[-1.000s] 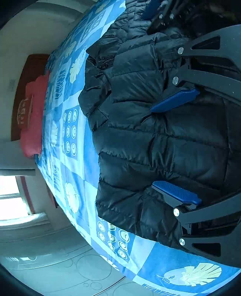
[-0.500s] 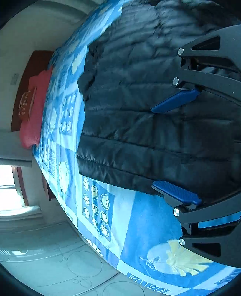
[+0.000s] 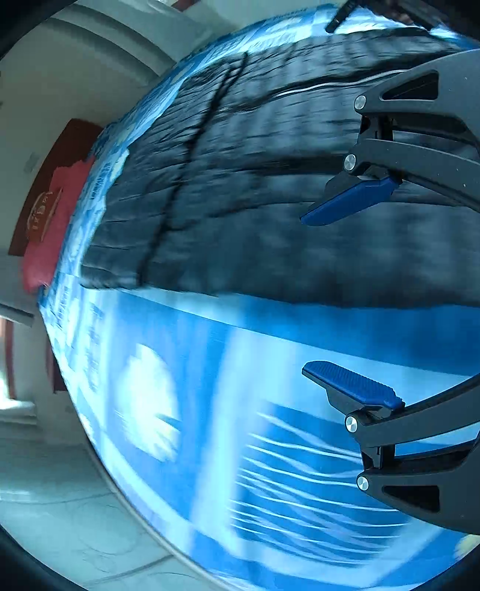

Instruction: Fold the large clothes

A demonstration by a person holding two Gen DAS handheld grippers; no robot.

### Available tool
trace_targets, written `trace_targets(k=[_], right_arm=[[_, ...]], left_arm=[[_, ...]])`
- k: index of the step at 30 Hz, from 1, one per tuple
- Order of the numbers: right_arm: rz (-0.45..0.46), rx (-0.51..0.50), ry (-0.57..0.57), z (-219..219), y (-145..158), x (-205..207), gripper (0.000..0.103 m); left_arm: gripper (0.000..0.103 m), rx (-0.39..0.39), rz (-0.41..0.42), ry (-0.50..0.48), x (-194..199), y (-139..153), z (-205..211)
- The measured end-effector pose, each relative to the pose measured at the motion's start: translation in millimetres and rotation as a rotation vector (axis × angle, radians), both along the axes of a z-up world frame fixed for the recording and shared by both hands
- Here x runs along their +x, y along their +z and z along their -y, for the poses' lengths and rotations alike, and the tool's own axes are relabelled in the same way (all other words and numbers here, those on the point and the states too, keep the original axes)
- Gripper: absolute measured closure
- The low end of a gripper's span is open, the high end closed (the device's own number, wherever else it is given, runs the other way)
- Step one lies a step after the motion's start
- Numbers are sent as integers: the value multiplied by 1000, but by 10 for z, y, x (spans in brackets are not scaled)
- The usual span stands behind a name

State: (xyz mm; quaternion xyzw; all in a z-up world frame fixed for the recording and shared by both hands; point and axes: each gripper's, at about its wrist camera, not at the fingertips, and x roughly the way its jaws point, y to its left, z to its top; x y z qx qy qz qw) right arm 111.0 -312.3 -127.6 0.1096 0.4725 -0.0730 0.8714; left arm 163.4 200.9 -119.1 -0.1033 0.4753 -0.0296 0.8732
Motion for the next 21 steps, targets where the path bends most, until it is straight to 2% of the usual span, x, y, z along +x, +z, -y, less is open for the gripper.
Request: trace_targets(k=[2,6,12,14,16,21], right_arm=[[-13,12,-14,28,-54,-294,29],[-30,58,-27,37,-144,-644,29],[-18,87,8,-64,-112,-847,29],[-19,99,19,-109,-99,-899,35],[-20,97,29,-139,-74,-945,44],[-29,113,64,-205,-61,-1080,57]], left_arm=[[28,-27,-30,6,-277,-58,-14],[28,-94,-82,8,-594,-164,-8],[28,-112,-61,-5,-857,-150,52],[28,-115,-60,-17,-928,-150,78],[29,-185,-84,-41,-982,-164,117],[34,-161,-66,-74,-1056,-186,232]])
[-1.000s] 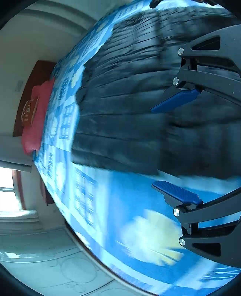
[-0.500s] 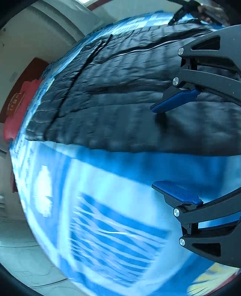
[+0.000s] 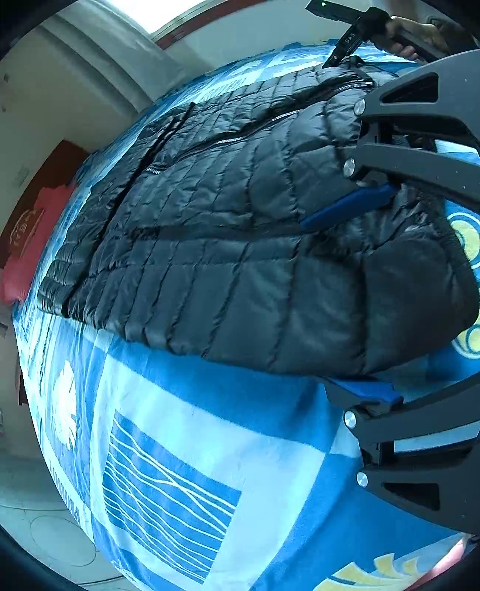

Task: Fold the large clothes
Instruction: 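Grasp the jacket hem with the right tool while the left tool grasps it too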

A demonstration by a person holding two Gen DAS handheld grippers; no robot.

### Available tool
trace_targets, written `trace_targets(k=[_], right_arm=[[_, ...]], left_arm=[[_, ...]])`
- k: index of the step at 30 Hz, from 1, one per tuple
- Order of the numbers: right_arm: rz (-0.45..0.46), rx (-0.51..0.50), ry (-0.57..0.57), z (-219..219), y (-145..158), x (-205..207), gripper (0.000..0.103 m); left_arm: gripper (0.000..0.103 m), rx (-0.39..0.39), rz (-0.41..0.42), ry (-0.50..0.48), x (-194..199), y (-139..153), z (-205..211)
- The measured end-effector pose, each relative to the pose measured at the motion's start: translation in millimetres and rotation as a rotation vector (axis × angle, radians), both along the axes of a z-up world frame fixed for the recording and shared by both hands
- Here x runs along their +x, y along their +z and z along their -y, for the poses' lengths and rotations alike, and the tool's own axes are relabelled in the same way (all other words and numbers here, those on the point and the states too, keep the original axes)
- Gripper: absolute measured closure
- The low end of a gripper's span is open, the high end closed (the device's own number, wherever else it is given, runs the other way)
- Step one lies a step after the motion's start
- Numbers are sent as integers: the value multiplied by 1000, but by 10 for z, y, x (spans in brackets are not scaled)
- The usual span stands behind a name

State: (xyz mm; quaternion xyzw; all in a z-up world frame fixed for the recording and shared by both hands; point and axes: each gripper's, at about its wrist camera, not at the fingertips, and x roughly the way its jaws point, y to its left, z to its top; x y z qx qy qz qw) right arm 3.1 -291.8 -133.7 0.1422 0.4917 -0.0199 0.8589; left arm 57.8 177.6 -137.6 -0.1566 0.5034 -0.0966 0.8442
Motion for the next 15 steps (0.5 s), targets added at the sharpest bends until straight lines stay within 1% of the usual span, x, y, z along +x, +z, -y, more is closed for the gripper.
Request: trace_targets(k=[2,4,5,7,8,9,10,12,15], right_arm=[[6,-3,7,-18,0,-49,59],[12,-1,6,-23,5,-75,64],[15,0,8,-29,8,-78,66],[27,6,18,-63,17,-91,76],[28,12,24,-75,20,-83,79],[31,31,35,-88,14,-76,85],[32,39,38,-97,12,-74,88],[26,40,44,-106,-2,-57,90],[31,75,33,-85,-21,-63,92]], left_arm=[[37,-14,6,3,-19,-5,1],[44,-26,8,11,-35,-2,-14],[46,-35,9,17,-51,3,-30],[54,-51,12,15,-70,3,-47],[55,-55,15,14,-81,7,-50],[58,-59,16,12,-92,7,-52],[59,-62,16,10,-97,3,-56],[60,-75,16,12,-122,-5,-64],[60,-77,19,4,-135,-2,-56]])
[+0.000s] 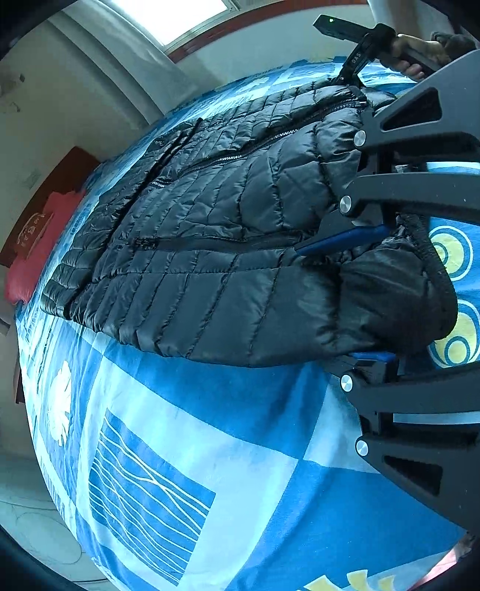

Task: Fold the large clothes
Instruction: 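Grasp the jacket hem with the right tool while the left tool grasps it too, then lift the held hem with both tools and fold it toward the collar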

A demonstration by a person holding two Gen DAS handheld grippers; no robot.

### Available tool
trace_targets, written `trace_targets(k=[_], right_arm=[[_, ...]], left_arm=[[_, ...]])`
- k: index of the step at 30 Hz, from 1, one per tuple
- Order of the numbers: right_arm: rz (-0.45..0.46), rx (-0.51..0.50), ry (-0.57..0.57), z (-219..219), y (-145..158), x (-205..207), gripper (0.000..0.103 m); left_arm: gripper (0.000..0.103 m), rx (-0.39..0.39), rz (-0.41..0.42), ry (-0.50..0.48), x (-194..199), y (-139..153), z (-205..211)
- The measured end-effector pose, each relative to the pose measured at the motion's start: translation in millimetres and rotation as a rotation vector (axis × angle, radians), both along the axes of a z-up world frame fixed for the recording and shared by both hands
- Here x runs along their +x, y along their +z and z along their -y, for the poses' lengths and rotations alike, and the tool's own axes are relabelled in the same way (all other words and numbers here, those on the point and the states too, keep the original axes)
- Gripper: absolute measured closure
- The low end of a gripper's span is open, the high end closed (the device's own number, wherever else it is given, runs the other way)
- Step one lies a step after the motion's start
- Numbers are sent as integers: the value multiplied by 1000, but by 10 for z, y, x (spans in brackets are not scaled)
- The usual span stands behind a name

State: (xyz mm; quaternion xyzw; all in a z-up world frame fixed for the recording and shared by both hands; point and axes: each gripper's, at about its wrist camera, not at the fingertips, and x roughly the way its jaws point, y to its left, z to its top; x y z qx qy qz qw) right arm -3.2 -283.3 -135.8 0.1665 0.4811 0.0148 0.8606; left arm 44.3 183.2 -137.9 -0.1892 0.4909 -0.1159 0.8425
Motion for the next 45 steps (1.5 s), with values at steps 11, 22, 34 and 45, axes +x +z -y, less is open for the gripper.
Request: trace_targets(k=[11,22,34,45], right_arm=[[34,143,-31,159,104,-31,93],[110,340,-57,385,326,-158,94],[165,445,-46,439,608,-502,94],[229,555,-29,538,874,-615,94]], left_arm=[[86,-66,6,6,7,55,-74],[92,-127,79,6,-85,320,-133],[93,-192,105,2,-325,645,-190],[93,-283,143,-6,-434,1047,-274]])
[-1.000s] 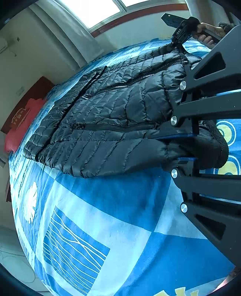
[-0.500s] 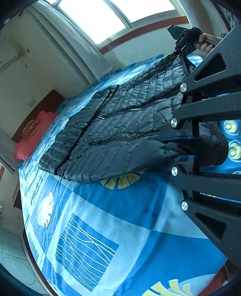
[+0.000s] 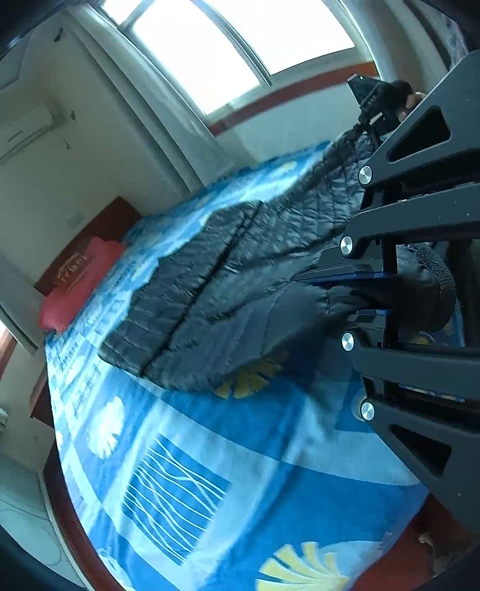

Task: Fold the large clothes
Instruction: 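Lift the held hem with both tools and fold it toward the collar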

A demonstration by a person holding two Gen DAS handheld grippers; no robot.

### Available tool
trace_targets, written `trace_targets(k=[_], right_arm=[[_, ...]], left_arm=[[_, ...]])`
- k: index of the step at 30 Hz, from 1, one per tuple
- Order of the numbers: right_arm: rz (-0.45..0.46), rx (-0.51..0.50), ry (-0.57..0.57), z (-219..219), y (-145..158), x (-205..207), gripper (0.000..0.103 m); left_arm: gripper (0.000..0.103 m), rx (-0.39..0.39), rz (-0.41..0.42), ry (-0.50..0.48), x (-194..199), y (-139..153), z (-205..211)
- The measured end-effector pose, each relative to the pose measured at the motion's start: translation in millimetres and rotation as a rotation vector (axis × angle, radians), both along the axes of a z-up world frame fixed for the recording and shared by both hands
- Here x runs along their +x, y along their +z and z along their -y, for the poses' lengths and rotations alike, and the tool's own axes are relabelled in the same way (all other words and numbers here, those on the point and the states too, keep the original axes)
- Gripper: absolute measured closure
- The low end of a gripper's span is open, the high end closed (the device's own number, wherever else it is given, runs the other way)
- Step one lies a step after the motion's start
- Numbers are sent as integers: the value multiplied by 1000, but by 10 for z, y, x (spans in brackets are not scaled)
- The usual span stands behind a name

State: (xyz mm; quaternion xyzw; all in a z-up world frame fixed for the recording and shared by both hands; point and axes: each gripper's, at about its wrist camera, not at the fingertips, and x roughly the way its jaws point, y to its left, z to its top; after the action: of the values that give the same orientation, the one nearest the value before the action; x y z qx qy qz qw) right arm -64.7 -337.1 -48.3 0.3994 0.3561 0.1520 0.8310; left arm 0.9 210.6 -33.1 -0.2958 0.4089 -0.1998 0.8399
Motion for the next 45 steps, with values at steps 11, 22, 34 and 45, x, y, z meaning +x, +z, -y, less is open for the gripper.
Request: trace_targets(k=[11,22,34,45], right_arm=[[106,56,38,103,278,1235,94],[26,100,-22,186,-87,3113,94],[-179,41,-58,47,-1042,4102,93],[-79,87,-77,203,-700,3816,47]], left_arm=[[93,31,92,-30,1144,328,167],[93,123,62,14,2806,70,397],[93,200,-99,64,3781,-825,507],[69,144,-66,74,3604,-476,403]])
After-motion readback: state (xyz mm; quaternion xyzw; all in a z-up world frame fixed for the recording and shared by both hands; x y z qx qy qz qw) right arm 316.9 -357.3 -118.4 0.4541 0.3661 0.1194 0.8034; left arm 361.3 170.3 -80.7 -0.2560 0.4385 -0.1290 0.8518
